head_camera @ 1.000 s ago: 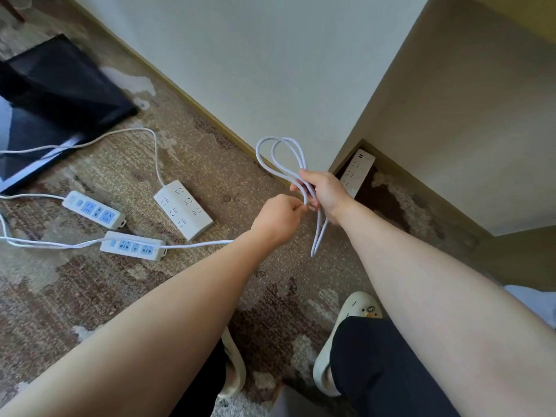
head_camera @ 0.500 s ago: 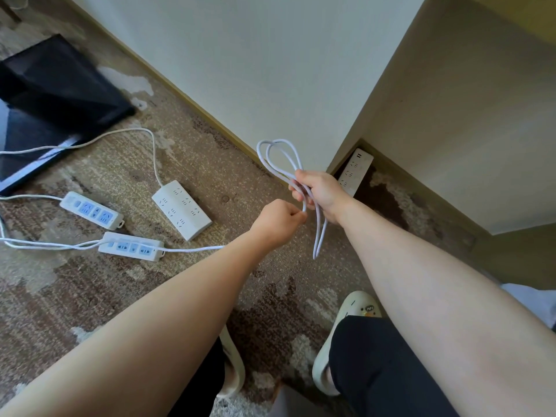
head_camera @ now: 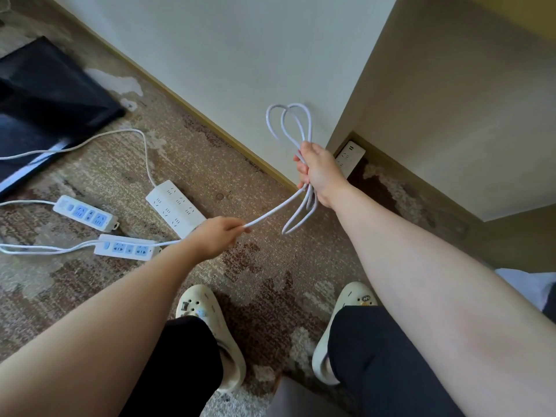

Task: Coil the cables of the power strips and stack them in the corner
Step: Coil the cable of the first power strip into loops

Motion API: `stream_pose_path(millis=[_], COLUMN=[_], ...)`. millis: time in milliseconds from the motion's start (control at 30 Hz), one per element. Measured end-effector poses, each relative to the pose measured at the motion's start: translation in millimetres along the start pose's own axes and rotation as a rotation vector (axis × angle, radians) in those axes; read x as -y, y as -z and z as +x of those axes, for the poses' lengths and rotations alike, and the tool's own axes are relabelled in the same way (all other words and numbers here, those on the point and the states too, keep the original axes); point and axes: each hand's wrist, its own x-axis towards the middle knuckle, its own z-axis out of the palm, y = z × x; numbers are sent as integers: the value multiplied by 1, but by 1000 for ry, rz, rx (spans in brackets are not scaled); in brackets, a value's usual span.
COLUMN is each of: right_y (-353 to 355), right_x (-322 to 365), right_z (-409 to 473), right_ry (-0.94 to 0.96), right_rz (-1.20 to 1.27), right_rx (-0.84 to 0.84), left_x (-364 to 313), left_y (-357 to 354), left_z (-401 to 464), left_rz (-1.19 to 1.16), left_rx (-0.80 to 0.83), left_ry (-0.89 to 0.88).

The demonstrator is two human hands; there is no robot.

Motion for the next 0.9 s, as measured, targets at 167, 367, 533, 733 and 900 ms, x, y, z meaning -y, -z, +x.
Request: stream_pose_path(millis=[167,367,533,733,900], right_y=[4,-12,-2,37,35], right_x=[0,-4,-5,-12,-16], right_z=[6,2,2,12,13], right_ry=[32,53,129,152,160], right_rz=[-5,-201,-456,-551,-556], right_rx=[-72,41,24,-163,-136], left_x=[29,-27,-27,35,50], left_y=[15,-2,-15,14,23], left_z=[-13,-8,-13,-23,-26], left_rz=[89,179,252,86,151], left_rx=[-6,4,169,126,28], left_ry=[97,-102,-133,40,125])
